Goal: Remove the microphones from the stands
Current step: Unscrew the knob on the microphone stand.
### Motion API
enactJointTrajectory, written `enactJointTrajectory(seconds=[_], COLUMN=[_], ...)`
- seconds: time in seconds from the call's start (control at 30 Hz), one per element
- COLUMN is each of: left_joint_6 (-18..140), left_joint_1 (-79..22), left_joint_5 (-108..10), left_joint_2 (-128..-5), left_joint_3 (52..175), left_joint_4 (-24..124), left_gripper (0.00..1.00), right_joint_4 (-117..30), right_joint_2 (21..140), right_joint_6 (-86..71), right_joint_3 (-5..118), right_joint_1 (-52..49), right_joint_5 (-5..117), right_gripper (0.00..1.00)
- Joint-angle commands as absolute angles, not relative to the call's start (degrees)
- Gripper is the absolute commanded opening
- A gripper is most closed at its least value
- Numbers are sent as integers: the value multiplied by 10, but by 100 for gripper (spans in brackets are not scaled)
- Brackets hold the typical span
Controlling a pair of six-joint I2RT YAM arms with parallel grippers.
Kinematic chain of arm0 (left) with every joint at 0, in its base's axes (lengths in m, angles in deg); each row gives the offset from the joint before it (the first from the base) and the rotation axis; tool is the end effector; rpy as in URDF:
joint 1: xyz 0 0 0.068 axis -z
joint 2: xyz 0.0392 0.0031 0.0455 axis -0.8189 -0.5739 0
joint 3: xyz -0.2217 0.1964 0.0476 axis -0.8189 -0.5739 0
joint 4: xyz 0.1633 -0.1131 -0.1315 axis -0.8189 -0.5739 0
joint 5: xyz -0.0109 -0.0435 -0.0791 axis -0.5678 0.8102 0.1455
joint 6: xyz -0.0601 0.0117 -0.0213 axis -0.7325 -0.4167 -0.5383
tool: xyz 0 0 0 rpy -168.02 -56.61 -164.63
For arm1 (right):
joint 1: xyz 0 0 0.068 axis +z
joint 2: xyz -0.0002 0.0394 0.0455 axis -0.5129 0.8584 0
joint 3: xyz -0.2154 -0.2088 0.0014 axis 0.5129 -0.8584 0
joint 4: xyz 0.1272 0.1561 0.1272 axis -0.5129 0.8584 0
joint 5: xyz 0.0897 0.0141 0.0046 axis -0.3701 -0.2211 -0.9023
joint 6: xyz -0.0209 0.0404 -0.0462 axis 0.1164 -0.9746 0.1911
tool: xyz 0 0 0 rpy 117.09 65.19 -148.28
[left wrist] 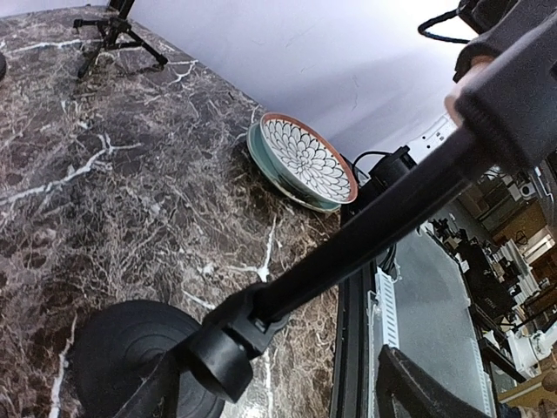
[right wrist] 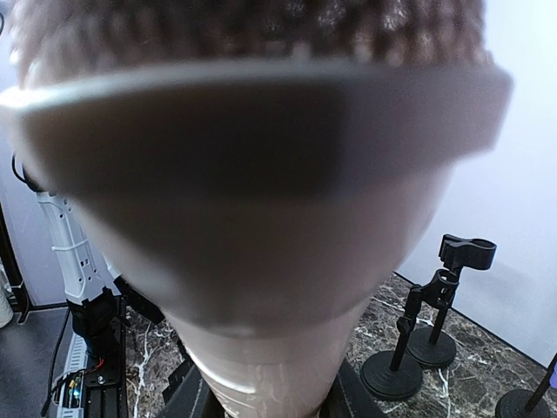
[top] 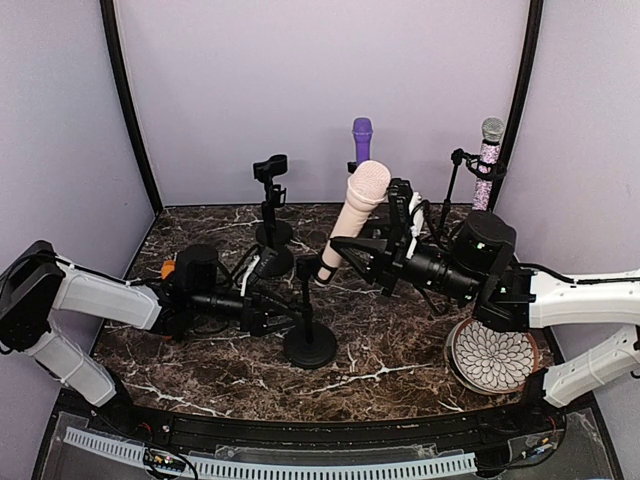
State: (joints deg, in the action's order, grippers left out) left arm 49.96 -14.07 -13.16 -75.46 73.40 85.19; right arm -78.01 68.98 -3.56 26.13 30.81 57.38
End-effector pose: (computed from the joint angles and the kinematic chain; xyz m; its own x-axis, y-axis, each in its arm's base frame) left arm 0.1899 -0.2111 0.2372 -0.5547 0.1186 -0.8235 0.8289 0.1643 -0.5347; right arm 0.1206 0.2354 0.3719 0.0348 0.1650 -0.9857 -0.9290 0.3688 0.0289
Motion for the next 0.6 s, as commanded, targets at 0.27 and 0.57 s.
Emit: enactJointTrajectory(seconds=[0.27,0.57], left_joint_6=[407,416], left_joint_1=[-167,-166], left_joint_5=[-168,-193], left_joint_2=[-737,-743], left_joint_3=[757,800], left_joint_4=[860,782], left_gripper=[57,45], right_joint_4=[-790,-794], right_joint_2=[675,696], right_joint_6=[-53,-55], right_joint_3=[250,258], right_joint_1=[304,303], right_joint_5=[558,553], right_gripper=[20,19])
